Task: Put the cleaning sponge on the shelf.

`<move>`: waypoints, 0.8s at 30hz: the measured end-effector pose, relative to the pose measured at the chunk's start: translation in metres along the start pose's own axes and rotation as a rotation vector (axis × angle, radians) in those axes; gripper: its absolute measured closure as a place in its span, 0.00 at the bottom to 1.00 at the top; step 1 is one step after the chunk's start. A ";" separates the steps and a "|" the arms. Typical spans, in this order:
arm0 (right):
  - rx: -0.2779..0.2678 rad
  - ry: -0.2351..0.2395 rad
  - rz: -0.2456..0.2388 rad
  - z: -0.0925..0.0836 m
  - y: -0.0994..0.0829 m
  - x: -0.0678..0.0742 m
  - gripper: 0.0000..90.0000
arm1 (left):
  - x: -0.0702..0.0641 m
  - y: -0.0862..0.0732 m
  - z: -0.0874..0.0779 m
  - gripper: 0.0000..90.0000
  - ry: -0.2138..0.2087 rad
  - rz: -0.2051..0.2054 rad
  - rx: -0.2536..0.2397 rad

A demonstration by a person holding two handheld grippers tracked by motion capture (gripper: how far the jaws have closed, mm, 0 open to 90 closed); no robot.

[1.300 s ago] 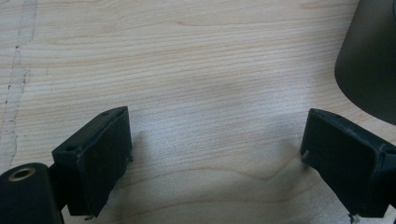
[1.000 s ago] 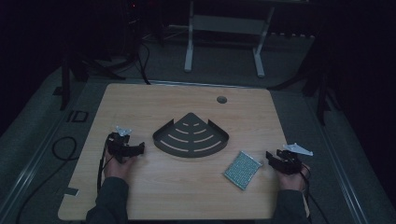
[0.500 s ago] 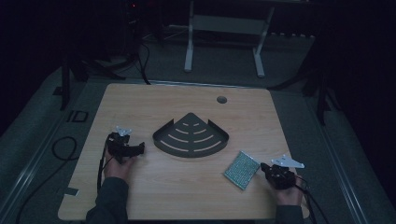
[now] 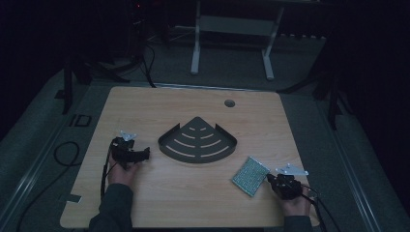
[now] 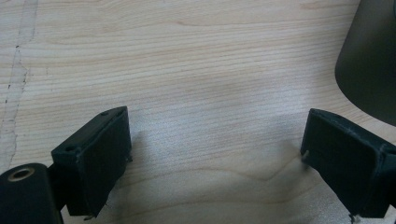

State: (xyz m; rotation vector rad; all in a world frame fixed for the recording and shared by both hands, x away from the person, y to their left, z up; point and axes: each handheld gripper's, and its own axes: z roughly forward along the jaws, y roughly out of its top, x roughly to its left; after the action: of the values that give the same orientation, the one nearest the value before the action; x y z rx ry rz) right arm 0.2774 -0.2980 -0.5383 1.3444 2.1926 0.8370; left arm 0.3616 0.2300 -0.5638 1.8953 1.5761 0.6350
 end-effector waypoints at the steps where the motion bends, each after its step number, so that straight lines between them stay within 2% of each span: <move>1: 0.006 -0.002 -0.003 0.002 0.001 -0.001 1.00 | 0.000 0.000 0.000 0.10 0.001 -0.001 0.001; 13: 0.028 -0.001 -0.012 0.015 0.010 -0.005 1.00 | 0.000 0.000 0.000 0.10 0.002 -0.003 0.000; 24: 0.020 0.009 -0.007 0.023 0.021 -0.013 1.00 | 0.000 0.000 0.000 0.10 0.003 -0.003 0.001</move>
State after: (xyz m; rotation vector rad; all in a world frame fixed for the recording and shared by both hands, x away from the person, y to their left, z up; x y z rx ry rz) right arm 0.3113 -0.2962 -0.5399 1.3444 2.2165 0.8217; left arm 0.3618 0.2295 -0.5638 1.8931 1.5807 0.6358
